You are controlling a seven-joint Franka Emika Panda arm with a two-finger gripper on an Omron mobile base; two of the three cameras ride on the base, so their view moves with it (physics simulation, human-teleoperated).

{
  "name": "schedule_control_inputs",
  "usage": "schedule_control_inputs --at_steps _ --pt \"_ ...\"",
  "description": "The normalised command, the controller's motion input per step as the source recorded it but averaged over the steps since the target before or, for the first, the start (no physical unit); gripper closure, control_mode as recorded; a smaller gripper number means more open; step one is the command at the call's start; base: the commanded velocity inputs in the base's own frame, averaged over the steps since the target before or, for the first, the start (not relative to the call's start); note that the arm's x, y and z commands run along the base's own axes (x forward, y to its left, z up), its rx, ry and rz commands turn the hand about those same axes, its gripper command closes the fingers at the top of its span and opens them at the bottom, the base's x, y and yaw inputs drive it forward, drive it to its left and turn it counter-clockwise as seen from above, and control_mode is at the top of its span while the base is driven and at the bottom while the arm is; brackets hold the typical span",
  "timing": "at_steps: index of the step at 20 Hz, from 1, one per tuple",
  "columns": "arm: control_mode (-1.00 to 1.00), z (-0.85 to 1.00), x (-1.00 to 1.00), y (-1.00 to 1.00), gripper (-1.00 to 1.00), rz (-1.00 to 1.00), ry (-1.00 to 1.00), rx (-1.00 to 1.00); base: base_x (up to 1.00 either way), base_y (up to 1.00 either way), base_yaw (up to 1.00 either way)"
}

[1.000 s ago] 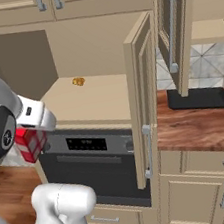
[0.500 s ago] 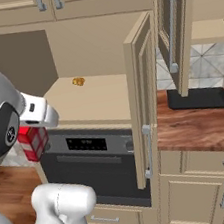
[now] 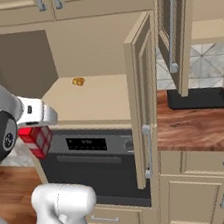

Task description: Pick the boxed food and bar from the counter and place them in the cabinets closest to them.

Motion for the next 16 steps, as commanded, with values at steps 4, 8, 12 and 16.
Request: schedule_control_inputs --at_steps 4,8,12,16 --pt "-1.00 0.00 0.41 0.11 1.00 0.02 0.00 -0.05 0.00 0.00 0.00" --pt "-1.00 0.04 0.45 0.17 1.00 0.01 0.07 -0.07 0.00 0.00 0.00" --pt "-1.00 0.08 0.39 0.13 1.00 0.01 0.06 -0.07 0.00 0.00 0.00" --pt "-1.00 0.01 0.32 0.01 1.00 0.01 0.00 -0.04 0.00 0.00 0.00"
